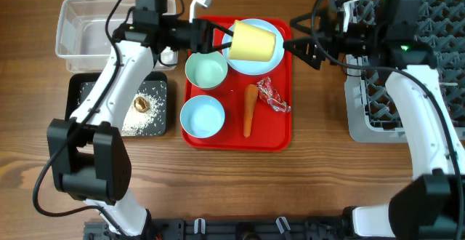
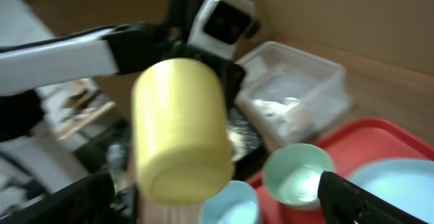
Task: Sort waste into correct bins and load items into the dishwasher rack
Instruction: 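Bring the right gripper to the yellow cup and grasp it from the left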
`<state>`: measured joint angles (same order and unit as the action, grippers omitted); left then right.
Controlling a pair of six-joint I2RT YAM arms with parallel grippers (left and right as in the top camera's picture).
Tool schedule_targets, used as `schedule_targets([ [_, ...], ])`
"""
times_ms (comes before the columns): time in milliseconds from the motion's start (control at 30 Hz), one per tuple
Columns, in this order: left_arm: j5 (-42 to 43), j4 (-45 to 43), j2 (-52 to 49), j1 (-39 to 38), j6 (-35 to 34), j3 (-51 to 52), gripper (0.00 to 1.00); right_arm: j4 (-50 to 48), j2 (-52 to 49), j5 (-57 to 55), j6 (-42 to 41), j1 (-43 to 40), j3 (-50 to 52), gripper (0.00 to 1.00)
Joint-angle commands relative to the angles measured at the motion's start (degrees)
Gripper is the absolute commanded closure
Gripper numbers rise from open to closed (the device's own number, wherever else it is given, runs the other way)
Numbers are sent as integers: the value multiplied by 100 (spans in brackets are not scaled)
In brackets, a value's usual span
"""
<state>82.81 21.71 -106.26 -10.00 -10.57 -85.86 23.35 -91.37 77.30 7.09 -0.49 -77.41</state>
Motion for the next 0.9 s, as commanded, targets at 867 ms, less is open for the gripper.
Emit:
schedule_targets([
  [867, 111, -184, 116, -83, 114, -7, 96, -424, -380, 175, -201, 957, -87, 15],
])
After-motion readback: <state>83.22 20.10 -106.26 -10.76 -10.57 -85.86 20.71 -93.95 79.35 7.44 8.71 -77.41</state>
